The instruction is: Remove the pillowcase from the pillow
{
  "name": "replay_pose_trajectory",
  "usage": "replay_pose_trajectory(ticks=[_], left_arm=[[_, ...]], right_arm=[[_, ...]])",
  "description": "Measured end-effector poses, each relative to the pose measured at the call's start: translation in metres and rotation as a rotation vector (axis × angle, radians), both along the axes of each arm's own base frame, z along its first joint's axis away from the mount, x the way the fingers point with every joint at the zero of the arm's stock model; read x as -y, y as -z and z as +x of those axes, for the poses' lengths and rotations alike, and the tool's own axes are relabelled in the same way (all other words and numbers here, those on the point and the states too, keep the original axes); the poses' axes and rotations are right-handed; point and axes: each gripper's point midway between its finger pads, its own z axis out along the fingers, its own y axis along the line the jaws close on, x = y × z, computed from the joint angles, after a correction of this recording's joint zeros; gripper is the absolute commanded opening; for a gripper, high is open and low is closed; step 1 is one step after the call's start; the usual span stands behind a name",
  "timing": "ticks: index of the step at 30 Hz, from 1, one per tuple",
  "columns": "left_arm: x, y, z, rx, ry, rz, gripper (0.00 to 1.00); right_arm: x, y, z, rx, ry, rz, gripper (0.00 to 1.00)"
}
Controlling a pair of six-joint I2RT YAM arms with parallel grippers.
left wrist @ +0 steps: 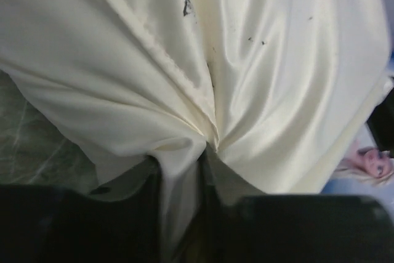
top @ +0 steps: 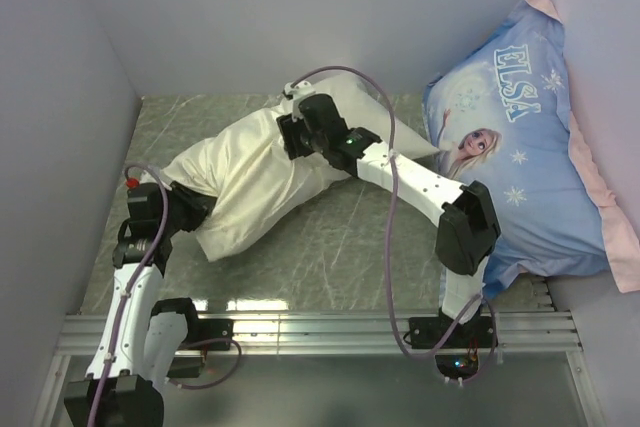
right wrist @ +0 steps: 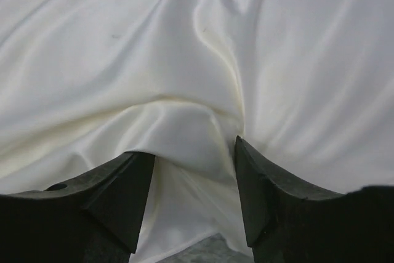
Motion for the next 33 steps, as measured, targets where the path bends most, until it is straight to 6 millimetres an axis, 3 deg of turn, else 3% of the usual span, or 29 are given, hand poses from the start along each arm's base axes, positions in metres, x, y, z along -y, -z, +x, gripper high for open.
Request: replay_pose_trajectory(ticks=[1,4,7,10,13,16,20,23,27,30,31,33], left_arm=[[0.001,0.003,-0.002,-0.017,0.010,-0.001,0.60],[0.005,0.012,-0.011,-0.062,0.031,-0.006,0.76],[0.011,0.010,-0.020,-0.072,0.066,-0.006,0.78],[0.011,-0.005,-0.025,-0.058,0.074,0.017,0.77],[0.001,-0.028,-0.026,-0.026,0.024,0.066,0.74],[-0.013,-0.047,-0.028,0.006,-0.042,0.124,0.73],[-0.019,-0.045,-0.032,-0.004,-0.068,0.143,0.72],[-0.016,-0.030,-0.033,-0.032,-0.056,0.132,0.73],[-0.015,-0.018,-0.040,-0.057,-0.051,0.128,0.71],[-0.015,-0.021,-0.043,-0.046,-0.053,0.128,0.59],[-0.014,-0.020,-0.043,-0.047,-0.053,0.126,0.50],[-0.013,-0.012,-0.042,-0.061,-0.057,0.107,0.38]], right_arm=[[-0.002,-0.002,-0.003,0.006,0.006,0.001,0.66],[-0.010,-0.009,-0.035,0.009,-0.005,0.028,0.73],[-0.017,-0.014,-0.088,-0.003,-0.074,0.060,0.75],[-0.029,-0.024,-0.134,0.003,-0.146,0.089,0.75],[-0.047,-0.034,-0.166,0.027,-0.198,0.108,0.75],[-0.057,-0.032,-0.184,0.021,-0.220,0.111,0.76],[-0.076,-0.028,-0.188,0.023,-0.203,0.095,0.76],[-0.097,-0.023,-0.179,0.037,-0.172,0.077,0.77],[-0.104,0.005,-0.170,0.018,-0.148,0.019,0.74],[-0.103,0.027,-0.156,-0.008,-0.119,-0.033,0.64],[-0.103,0.033,-0.150,-0.015,-0.109,-0.047,0.50],[-0.101,0.045,-0.139,-0.031,-0.086,-0.068,0.32]])
